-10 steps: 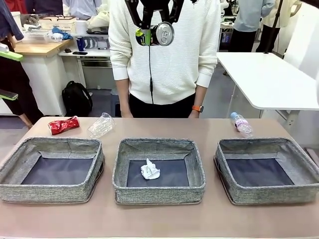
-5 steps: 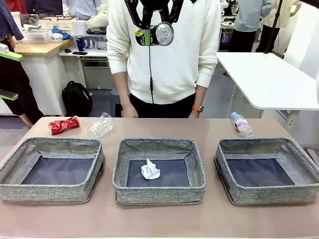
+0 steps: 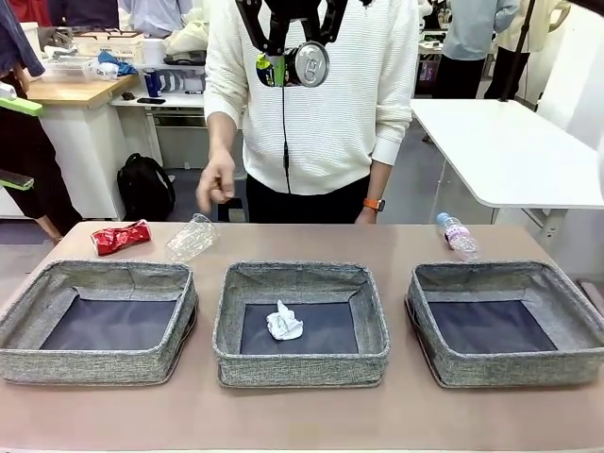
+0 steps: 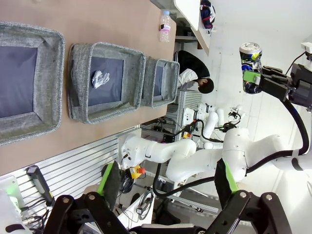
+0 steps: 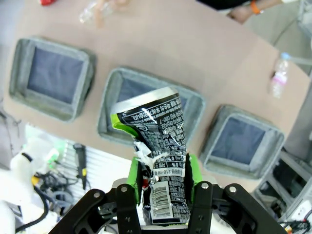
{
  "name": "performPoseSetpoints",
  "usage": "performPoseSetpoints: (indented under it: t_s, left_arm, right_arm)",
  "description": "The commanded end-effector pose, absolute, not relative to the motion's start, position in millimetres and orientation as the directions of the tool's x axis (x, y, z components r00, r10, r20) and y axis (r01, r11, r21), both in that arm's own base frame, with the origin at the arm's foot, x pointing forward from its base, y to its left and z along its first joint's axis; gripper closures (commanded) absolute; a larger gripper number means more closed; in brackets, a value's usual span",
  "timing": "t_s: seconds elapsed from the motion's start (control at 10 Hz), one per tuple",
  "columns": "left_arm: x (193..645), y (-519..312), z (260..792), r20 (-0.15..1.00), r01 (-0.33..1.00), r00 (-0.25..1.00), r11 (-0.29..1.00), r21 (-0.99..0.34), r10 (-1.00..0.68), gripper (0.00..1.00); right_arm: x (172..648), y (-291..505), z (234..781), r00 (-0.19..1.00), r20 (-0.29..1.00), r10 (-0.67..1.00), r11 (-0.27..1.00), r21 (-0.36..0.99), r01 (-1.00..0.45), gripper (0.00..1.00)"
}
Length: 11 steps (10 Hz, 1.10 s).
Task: Sort the waste into the appropriate baskets.
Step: Place the picked waste into the Fabric basket indicated by the person.
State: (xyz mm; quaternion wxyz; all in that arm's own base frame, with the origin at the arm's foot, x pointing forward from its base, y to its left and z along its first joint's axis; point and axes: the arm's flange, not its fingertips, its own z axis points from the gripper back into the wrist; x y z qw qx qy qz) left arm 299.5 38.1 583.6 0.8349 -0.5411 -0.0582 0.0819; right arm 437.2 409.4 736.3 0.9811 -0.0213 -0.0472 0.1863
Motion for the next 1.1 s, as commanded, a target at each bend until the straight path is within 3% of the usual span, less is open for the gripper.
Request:
performPoseSetpoints:
  t_s: [0.0, 0.3, 0.4, 0.6, 1.0]
  left_arm:
    - [299.2, 37.3, 584.7, 0.022, -0.054, 0.981, 0.382, -0.923, 0.192, 0.0]
    - [299.2, 37.3, 584.7, 0.022, -0.054, 0.981, 0.382, -0.923, 0.192, 0.0]
    - [299.5, 38.1, 583.6, 0.009, -0.074, 0.98, 0.401, -0.913, 0.2, 0.0]
    - [290.1, 83.3, 579.8, -0.003, -0.117, 0.977, 0.521, -0.846, 0.215, 0.0]
    - [250.7, 210.1, 552.7, -0.107, -0.234, 0.964, 0.583, -0.778, 0.245, 0.0]
  right_arm:
    - [436.3, 406.9, 738.1, 0.928, 0.089, 0.363, 0.932, -0.061, -0.358, 0.56]
    - [437.2, 409.4, 736.3, 0.926, 0.085, 0.367, 0.93, -0.059, -0.363, 0.56]
    - [426.7, 414.0, 731.6, 0.925, 0.056, 0.375, 0.922, -0.123, -0.367, 0.56]
    - [397.2, 447.9, 718.1, 0.879, 0.131, 0.458, 0.887, -0.137, -0.441, 0.56]
    - [387.8, 565.5, 665.4, 0.71, 0.221, 0.668, 0.743, -0.149, -0.653, 0.56]
